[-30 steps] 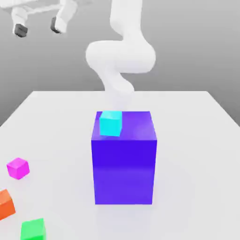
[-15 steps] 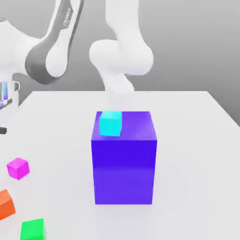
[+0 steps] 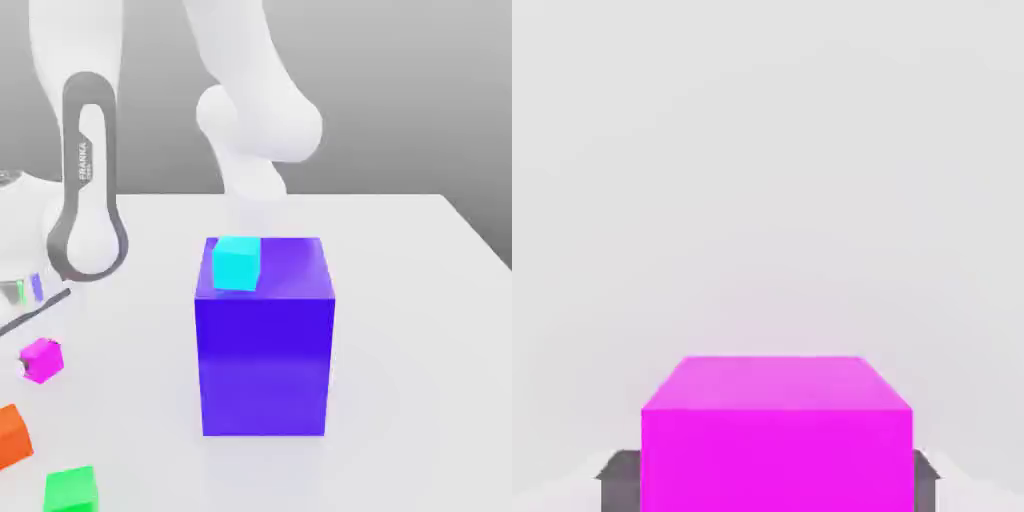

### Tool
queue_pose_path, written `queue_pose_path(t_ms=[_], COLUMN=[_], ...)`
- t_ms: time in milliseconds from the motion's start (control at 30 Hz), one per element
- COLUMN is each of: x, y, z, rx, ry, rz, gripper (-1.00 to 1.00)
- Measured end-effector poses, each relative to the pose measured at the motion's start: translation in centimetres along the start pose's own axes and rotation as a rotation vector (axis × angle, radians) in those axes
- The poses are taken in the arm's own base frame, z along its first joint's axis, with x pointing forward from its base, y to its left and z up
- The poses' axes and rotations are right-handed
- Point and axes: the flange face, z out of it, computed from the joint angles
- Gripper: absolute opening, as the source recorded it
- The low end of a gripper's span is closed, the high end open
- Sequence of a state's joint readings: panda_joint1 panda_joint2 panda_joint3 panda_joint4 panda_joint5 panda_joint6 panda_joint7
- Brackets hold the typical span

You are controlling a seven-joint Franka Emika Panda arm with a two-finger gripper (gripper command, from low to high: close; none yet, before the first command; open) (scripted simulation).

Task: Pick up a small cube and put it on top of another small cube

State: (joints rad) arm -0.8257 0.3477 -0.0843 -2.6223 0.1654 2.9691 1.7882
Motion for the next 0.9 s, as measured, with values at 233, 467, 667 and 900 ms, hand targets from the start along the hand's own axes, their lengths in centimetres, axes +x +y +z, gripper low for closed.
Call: queue_pose_path(t_ms=[233, 467, 667, 900], x=[0.0, -7.4, -15.8, -25.5], y=[0.0, -0.5, 0.7, 4.2], z=[-4.6, -7.3, -8.8, -10.7], rx=[-0.001, -0.001, -0.002, -0.001], ry=[-0.001, 0.0, 0.0, 0.0], rz=[0.001, 0.081, 0.17, 0.277], gripper=[-1.0, -1.0, -1.0, -1.0])
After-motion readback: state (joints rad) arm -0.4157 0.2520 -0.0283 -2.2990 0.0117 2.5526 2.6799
